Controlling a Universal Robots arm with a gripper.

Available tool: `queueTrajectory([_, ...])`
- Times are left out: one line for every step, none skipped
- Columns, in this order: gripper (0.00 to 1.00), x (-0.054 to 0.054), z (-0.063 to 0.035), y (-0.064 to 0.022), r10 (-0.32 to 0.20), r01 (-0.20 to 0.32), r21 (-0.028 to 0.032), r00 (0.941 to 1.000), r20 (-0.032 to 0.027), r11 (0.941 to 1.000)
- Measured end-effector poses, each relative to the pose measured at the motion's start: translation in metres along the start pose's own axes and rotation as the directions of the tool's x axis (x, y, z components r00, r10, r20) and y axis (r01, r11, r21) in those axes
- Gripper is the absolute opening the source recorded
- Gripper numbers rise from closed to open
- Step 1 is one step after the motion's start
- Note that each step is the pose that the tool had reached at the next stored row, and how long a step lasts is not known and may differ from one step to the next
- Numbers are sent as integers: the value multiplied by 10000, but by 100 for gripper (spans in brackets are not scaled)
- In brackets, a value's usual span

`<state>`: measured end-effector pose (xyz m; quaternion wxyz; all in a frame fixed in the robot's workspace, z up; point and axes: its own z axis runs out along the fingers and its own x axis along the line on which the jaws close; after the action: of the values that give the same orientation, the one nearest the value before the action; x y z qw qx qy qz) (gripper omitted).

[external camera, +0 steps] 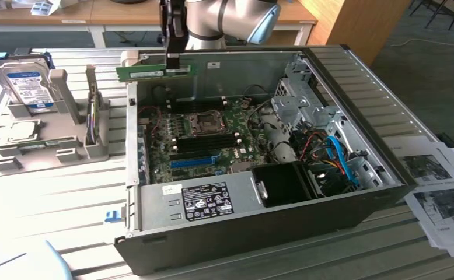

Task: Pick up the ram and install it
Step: 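Pick up the ram and move it above insertion slot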

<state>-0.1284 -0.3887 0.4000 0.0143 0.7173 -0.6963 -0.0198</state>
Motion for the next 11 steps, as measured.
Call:
queueTrajectory([11, 0, 0, -12, 0, 0, 1, 10000, 1, 10000])
queueTrajectory([11, 1, -1, -24, 1, -1, 0, 10000, 0, 10000])
queueTrajectory([11, 1, -1, -36, 0, 0, 1, 10000, 1, 10000])
queueTrajectory([11, 2, -2, -48, 1, -1, 1, 10000, 0, 10000])
queueTrajectory([11, 2, -3, -60, 0, 0, 1, 10000, 0, 10000])
queueTrajectory([11, 2, -3, -73, 0, 0, 1, 10000, 1, 10000])
queueTrajectory([11, 3, -4, -85, 0, 0, 0, 10000, 0, 10000])
queueTrajectory([11, 3, -5, -96, -1, 1, 0, 10000, 0, 10000])
queueTrajectory([11, 3, -5, -107, 0, 0, 1, 10000, 0, 10000])
queueTrajectory([11, 4, -5, -119, 0, 0, 0, 10000, 0, 10000])
queueTrajectory([11, 4, -6, -130, -1, 1, 1, 10000, 0, 10000])
